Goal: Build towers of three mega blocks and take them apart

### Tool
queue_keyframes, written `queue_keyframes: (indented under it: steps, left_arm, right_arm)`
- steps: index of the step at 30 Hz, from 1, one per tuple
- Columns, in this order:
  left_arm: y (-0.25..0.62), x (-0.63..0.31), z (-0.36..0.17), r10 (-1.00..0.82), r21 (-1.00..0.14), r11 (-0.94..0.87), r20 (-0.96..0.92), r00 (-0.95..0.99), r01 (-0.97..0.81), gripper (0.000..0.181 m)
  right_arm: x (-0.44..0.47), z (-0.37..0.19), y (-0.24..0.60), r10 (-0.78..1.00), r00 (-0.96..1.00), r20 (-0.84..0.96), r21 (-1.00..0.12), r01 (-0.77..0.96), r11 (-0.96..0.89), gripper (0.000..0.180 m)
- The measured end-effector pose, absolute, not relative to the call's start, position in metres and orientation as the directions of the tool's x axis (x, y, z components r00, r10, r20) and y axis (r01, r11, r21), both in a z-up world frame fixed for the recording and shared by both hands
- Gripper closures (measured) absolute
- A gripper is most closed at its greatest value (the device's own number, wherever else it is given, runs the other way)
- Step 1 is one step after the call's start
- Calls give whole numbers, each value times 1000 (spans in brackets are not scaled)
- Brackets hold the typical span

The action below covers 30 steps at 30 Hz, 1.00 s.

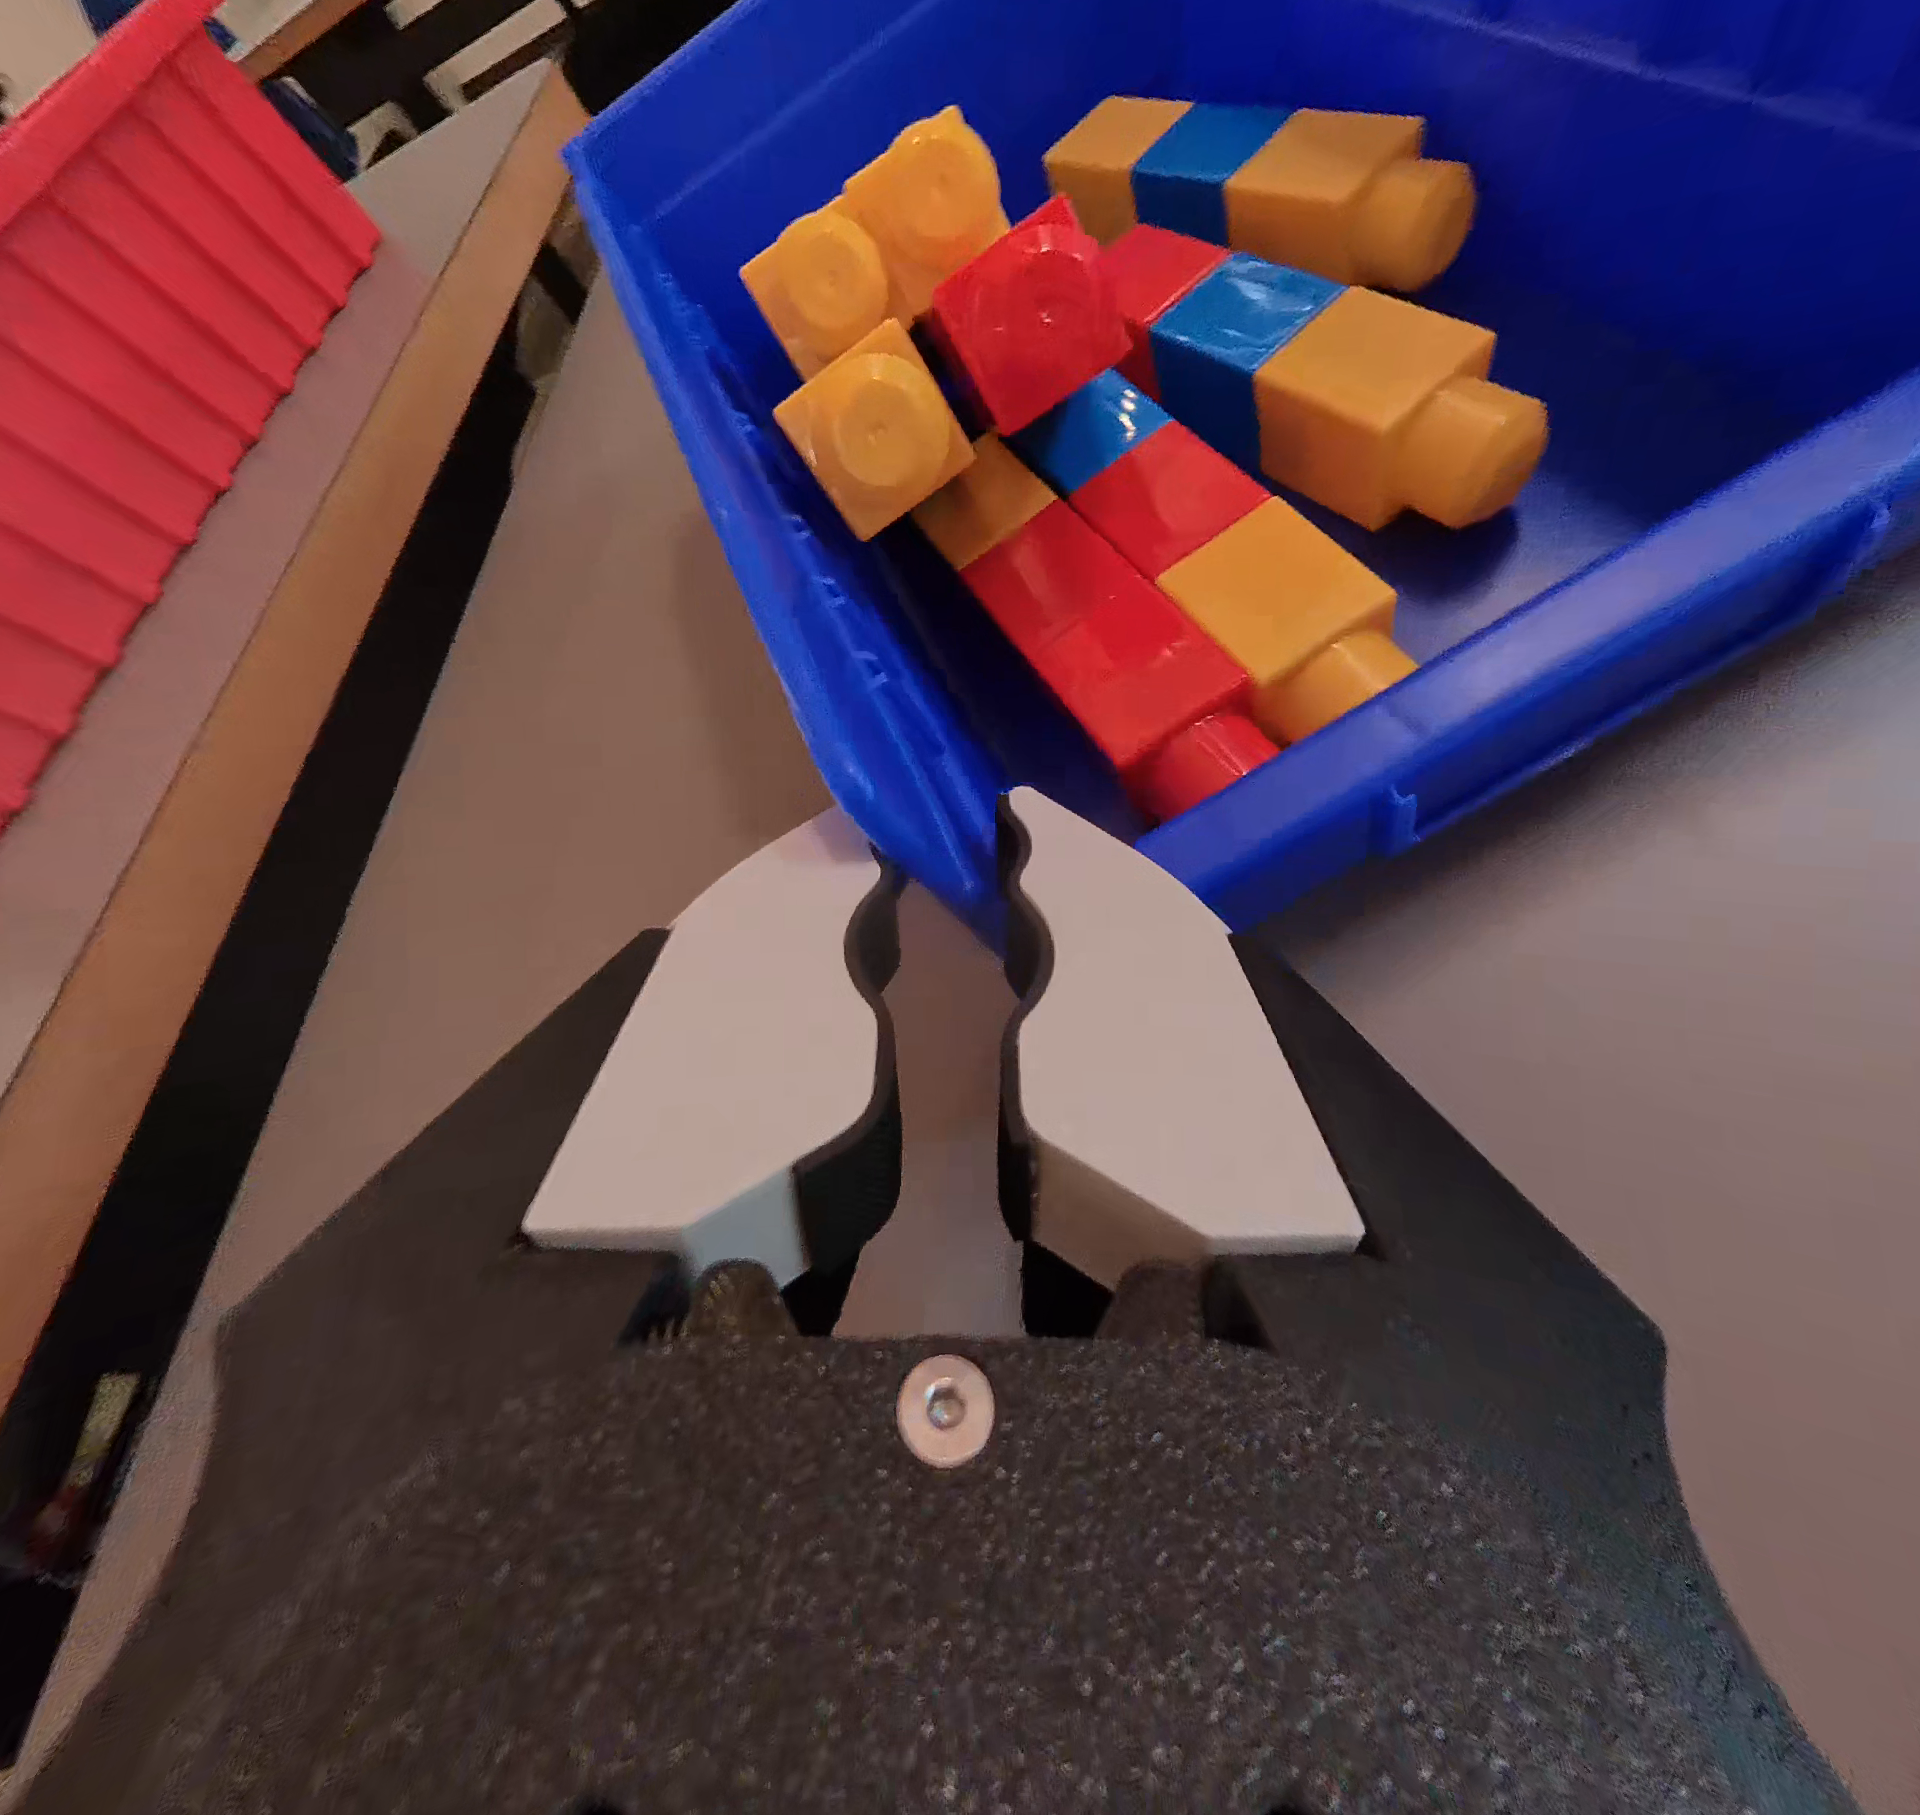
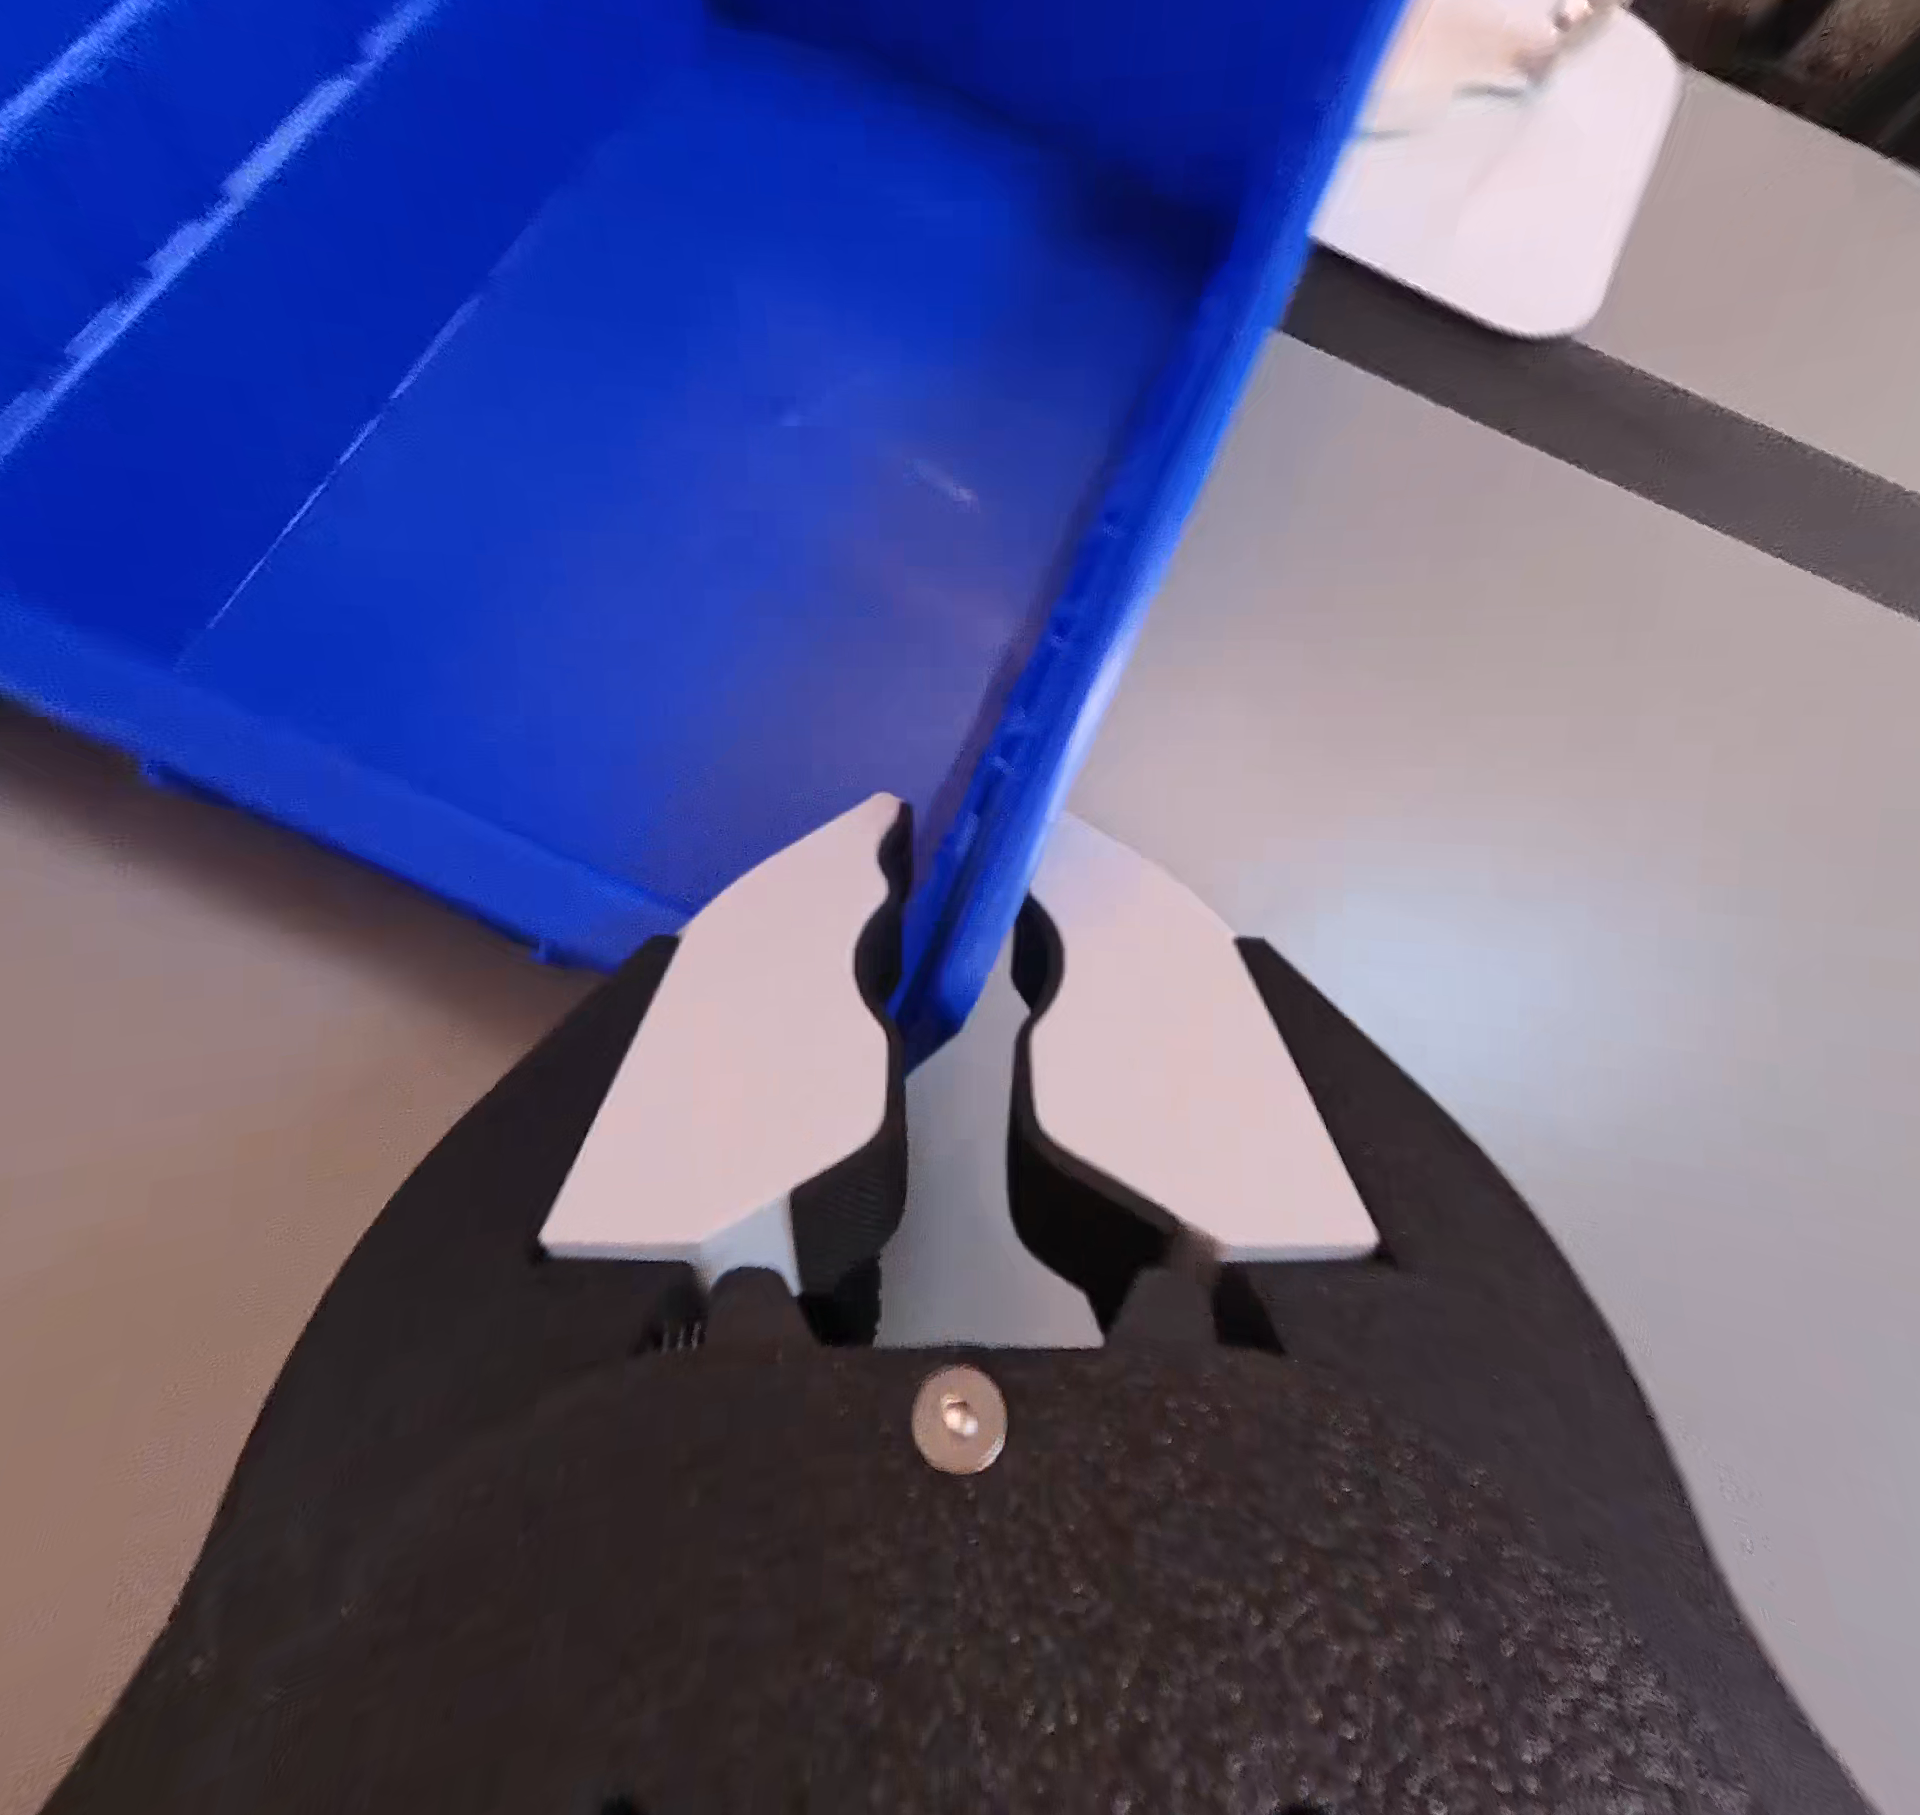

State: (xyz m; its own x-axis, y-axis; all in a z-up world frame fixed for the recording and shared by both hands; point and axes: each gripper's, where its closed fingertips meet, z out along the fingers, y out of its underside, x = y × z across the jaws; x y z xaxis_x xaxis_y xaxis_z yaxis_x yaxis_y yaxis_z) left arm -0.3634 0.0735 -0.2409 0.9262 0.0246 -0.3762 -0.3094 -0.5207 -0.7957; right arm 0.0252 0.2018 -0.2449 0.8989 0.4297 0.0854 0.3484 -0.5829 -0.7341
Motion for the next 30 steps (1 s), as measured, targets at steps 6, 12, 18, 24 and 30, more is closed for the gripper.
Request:
queue_keyframes:
  steps: [6,12,18,24,30]
  left_arm:
    - [82,-347,-242,-30,-805,-504,-345,938,-312,164]
    - [90,-335,-242,-72,-788,-511,-359,931,-343,162]
    - [101,-330,-243,-112,-779,-516,-351,930,-356,160]
    - [114,-331,-243,-124,-780,-509,-353,927,-365,160]
    - [117,-330,-241,-95,-841,-416,-338,936,-345,161]
  right_arm:
    - [132,-244,193,324,946,28,-720,244,-649,176]
    - [244,-244,145,92,996,-17,-752,49,-658,177]
    - [328,-243,135,-189,982,-30,-793,-138,-593,177]
    - [342,-242,156,-358,930,-84,-831,-264,-490,177]
    - [296,-242,171,-391,903,-181,-849,-343,-401,171]
